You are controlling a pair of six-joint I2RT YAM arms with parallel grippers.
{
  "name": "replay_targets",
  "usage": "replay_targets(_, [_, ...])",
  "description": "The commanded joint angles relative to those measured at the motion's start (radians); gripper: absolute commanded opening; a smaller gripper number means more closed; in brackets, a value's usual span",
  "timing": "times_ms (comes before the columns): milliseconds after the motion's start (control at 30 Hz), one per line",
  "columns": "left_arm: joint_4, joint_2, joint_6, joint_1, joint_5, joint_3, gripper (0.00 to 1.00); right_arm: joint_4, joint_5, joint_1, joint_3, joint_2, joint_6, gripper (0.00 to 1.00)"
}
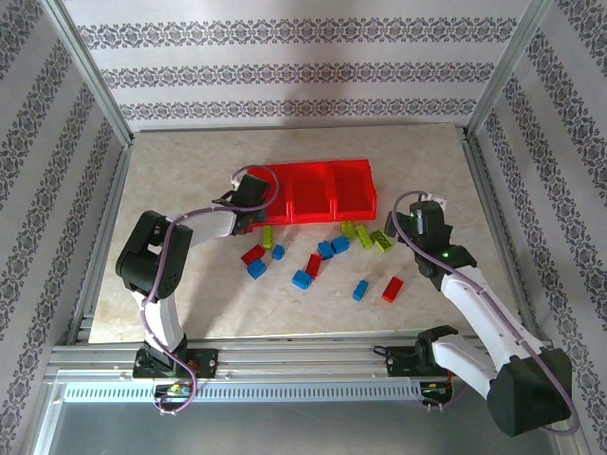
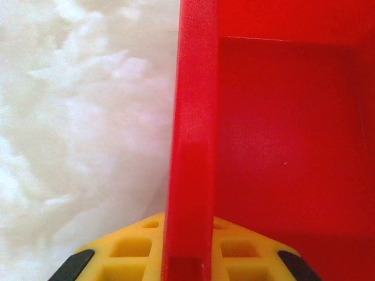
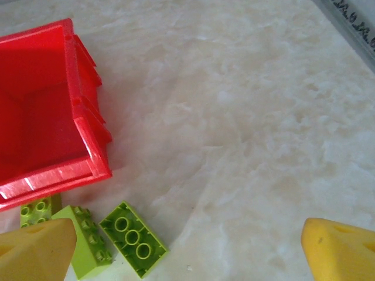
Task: Sort the legos into containers by color
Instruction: Move the container to the top-center of the table.
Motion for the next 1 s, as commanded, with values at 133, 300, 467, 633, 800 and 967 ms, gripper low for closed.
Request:
replay_targets(133, [0.011,-0.013,0.041,0.069,0.015,0.016,0.15,0.001,0.041,0.056,0.057,0.059,0.034,0.98])
replay_targets(300, [0.004,0.044,0.087,0.069,0.082,0.089,0.15,-0.004,0.03,0.067,0.067,0.077,0.057,0.99])
replay_targets(467, [0.003,0.07,0.12,0.068,0.112,0.113,0.15,-0.017,0.024,0.067,0.071,0.085,0.079,0.98])
replay_targets(633, [0.02,0.094,0.114,0.068,0.157,0.113,0.18,-0.019,0.017,0.067,0.068,0.092,0.096,0.98])
replay_targets(800, [0.036,0.115,0.102,0.065,0.159,0.104,0.25,-0.021,0.011,0.067,0.071,0.099,0.104,0.98])
replay_targets(967, [0.022,0.109,0.108,0.066,0.137,0.111,0.39,-0.041,0.009,0.063,0.076,0.107,0.11,0.98])
